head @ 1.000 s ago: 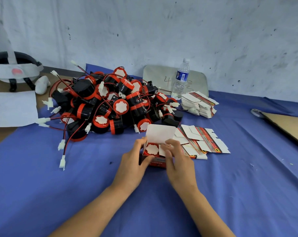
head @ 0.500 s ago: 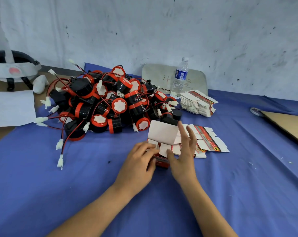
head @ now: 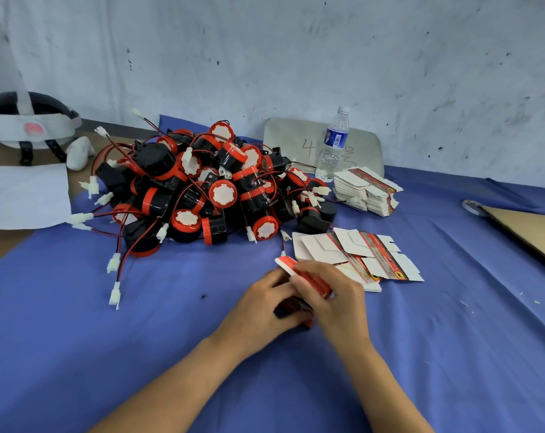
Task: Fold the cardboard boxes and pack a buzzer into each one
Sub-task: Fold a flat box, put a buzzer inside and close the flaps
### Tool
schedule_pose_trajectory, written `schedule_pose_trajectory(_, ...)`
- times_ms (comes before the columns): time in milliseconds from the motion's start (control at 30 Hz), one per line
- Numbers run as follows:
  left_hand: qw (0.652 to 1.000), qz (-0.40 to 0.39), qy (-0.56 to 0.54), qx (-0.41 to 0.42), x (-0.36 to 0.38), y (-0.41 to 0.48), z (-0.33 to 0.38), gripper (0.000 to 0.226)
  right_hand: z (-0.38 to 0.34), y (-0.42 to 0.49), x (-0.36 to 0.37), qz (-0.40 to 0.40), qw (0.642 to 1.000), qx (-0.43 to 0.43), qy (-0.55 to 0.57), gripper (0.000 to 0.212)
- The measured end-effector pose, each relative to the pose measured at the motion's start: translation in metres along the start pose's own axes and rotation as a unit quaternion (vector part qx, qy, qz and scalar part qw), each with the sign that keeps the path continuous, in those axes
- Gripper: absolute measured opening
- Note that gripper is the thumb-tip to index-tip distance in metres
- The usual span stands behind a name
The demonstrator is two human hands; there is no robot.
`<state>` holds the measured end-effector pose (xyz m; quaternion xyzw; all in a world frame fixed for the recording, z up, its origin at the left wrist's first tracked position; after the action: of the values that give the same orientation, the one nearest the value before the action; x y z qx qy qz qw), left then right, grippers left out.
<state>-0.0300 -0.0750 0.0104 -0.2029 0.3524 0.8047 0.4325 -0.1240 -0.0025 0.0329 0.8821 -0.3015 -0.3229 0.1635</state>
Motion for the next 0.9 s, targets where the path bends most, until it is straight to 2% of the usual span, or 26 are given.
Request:
schedule_pose_trajectory(67, 1.000, 0.003, -0.007, -0.001, 0.000, 0.001, 0.000, 0.034, 0.001, 0.001, -0.002, -0.008, 1.000, 0.000, 0.004, 0.030)
schedule_pose_trajectory(200, 1.000, 0.023, -0.017, 0.009, -0.003, 0.000, 0.002, 0.014, 0.006, 0.006, -0.008, 0.012, 0.999, 0.020, -0.033, 0.025)
schedule_pose_trajectory(333, 0.997, 0.074, -0.033, -0.011, -0.006, -0.003, 0.002, 0.005, 0.002, 0.004, -0.010, 0.002, 1.000, 0.007, -0.018, 0.034)
schedule_pose_trajectory(433, 0.992, 0.126, -0.020, -0.019, -0.009, -0.006, 0.005, 0.016, 0.012, 0.003, -0.006, -0.016, 0.999, 0.036, -0.021, 0.022)
schedule_pose_trajectory(567, 0.975, 0.200, -0.023, -0.093, -0.024, -0.012, -0.012, 0.048, 0.023, 0.002, -0.002, -0.050, 0.995, 0.080, -0.016, 0.026)
schedule_pose_trajectory(700, 0.968, 0.169, -0.128, -0.132, -0.024, -0.009, -0.022, 0.037, 0.024, 0.003, 0.002, -0.079, 0.994, 0.073, -0.024, 0.028)
schedule_pose_trajectory(900, 0.967, 0.163, -0.142, -0.134, -0.026, -0.009, -0.023, 0.030, 0.019, 0.003, 0.006, -0.101, 0.993, 0.023, -0.050, 0.028)
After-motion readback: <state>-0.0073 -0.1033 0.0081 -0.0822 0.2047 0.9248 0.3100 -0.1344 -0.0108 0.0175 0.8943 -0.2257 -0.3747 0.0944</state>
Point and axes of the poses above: each hand's wrist, its own y-axis towards the middle knuckle, its own x-axis out of the palm, z = x × y, the point moved 7 cm from there along y, towards the middle knuckle, and after that the axes turned 6 degrees about -z, right-handed, at the moved point
